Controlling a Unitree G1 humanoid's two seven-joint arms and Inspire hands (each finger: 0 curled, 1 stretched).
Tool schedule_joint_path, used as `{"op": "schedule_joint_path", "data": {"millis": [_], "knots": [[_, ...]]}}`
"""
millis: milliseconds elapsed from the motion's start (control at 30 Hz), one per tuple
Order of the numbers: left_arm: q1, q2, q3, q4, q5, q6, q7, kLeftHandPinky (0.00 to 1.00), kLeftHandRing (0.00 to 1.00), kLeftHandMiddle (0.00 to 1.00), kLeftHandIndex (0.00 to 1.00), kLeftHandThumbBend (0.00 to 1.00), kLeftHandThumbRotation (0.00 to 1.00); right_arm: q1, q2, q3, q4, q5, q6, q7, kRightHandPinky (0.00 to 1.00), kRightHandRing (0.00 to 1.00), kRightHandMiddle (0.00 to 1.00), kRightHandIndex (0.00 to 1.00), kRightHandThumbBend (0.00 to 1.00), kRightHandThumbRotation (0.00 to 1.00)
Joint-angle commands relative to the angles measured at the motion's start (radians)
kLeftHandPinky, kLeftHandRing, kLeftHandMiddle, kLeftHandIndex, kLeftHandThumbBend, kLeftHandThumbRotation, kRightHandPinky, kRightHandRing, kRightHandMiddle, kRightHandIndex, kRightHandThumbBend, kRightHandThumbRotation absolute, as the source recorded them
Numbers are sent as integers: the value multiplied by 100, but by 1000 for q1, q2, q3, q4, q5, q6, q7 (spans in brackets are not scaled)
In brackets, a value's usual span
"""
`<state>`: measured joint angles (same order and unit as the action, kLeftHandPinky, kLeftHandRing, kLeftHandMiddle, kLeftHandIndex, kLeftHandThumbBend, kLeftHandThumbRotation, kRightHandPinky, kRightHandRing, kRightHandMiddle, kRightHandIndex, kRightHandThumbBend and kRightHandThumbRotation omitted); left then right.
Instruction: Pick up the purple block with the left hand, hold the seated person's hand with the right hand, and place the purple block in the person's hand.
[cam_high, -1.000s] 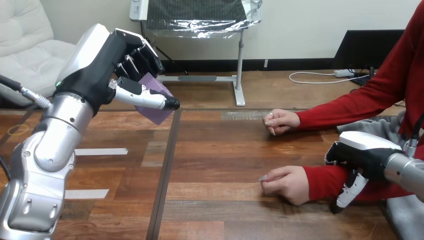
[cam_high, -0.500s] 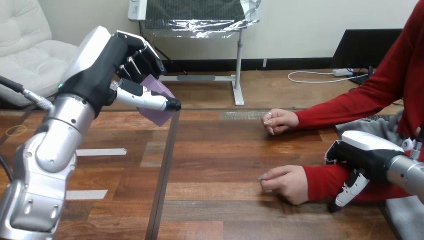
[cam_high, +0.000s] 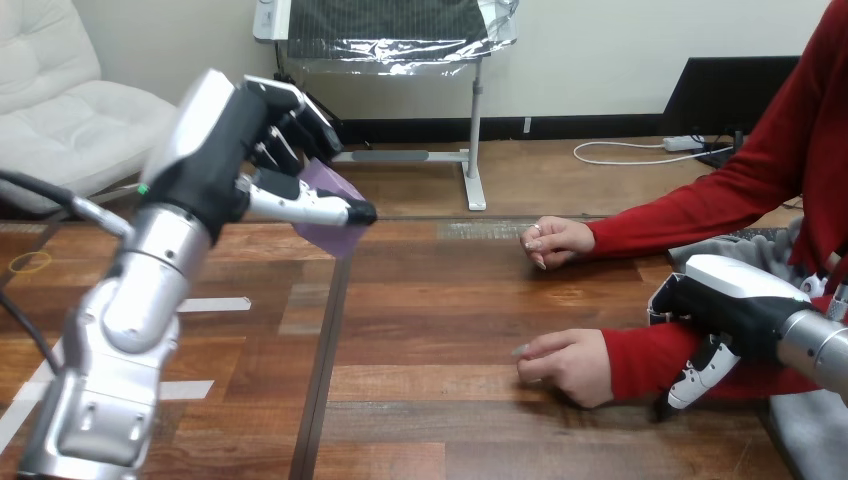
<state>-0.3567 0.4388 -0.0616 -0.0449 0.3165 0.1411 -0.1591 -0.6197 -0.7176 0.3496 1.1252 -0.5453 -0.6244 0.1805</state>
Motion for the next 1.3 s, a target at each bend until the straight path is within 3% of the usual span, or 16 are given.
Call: {"op": "schedule_joint_path", "data": {"millis": [0, 633, 1267], "knots": [[-70, -31, 1, 47, -4, -35, 34, 31, 35, 40, 39, 82, 0, -51, -6, -58, -111, 63, -43, -12, 18, 21, 27, 29, 92, 11], [-99, -118, -25, 147, 12, -58, 65, 35, 37, 42, 40, 82, 0, -21, 6, -85, -212, 90, -78, -21, 15, 18, 23, 25, 91, 14], [-134, -167, -48, 218, 14, -74, 91, 35, 37, 42, 41, 83, 0, -4, 36, -92, -292, 121, -58, -5, 14, 17, 22, 24, 91, 18]]}}
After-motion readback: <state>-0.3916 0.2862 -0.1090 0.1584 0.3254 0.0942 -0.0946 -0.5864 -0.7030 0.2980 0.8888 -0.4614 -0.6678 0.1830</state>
